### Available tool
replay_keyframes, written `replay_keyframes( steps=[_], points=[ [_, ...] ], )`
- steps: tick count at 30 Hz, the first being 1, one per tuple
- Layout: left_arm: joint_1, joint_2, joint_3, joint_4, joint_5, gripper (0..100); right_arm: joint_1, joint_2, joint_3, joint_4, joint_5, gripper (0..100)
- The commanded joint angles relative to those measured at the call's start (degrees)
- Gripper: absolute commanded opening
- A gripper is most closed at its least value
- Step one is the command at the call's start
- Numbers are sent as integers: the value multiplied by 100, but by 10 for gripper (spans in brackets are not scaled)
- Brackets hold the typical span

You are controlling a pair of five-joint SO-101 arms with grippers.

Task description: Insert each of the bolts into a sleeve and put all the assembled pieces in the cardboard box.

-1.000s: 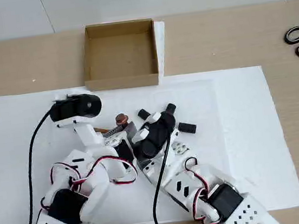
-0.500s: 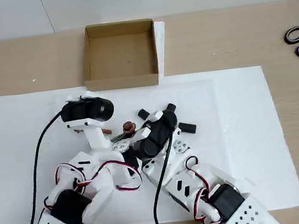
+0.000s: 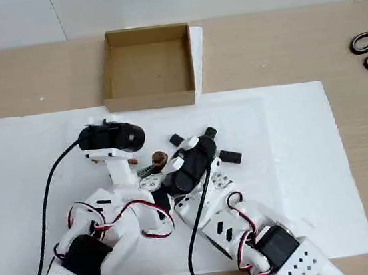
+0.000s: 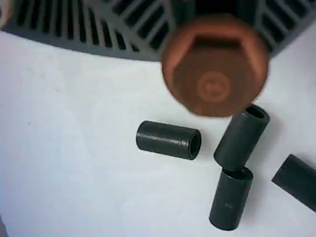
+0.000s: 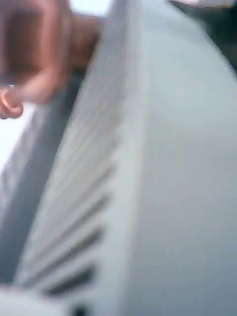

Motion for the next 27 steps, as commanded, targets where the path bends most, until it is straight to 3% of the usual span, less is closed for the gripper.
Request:
replay_keyframes(
  steps=[1, 10, 27],
  points=[
    [-9, -18, 31, 123, -70, 8, 224, -92, -387, -303, -9, 3],
    [-9, -18, 31, 123, -70, 139, 224, -92, -378, -303, -9, 3],
    [-158, -26, -163, 114, -35, 141, 224, -101, -132, -295, -35, 3]
  ],
)
